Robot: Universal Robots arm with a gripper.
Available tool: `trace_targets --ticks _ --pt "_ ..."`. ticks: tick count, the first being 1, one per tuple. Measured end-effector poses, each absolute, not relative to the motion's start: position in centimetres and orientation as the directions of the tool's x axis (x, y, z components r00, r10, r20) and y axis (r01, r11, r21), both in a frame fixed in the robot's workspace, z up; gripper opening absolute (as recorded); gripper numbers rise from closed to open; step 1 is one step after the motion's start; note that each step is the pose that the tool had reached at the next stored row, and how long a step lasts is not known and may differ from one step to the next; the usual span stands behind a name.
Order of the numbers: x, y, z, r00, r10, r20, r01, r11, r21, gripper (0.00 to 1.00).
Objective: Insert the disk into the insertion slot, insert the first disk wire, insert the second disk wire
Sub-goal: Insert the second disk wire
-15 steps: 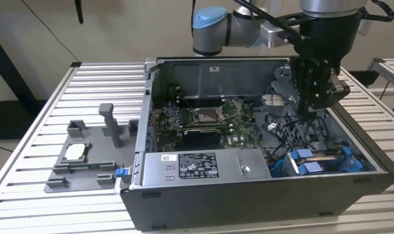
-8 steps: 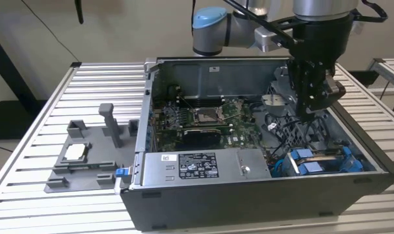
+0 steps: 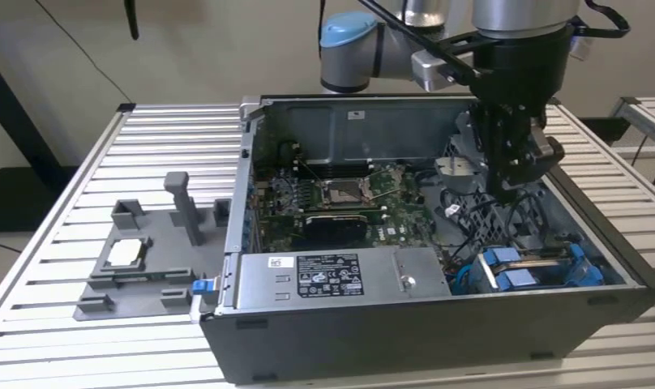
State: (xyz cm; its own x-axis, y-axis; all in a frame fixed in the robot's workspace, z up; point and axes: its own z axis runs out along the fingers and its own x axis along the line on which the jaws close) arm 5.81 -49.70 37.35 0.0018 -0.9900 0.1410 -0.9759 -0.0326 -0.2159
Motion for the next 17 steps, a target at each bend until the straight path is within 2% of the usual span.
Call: trace_targets --ticks 10,17 --pt "5.27 -49.59 37.04 0.023 -0.987 0.157 -0.97 -0.06 -0.237 0.27" --pt "5.27 -49.59 37.03 0.024 -0.987 0.157 -0.969 -0.061 -0.237 0.27"
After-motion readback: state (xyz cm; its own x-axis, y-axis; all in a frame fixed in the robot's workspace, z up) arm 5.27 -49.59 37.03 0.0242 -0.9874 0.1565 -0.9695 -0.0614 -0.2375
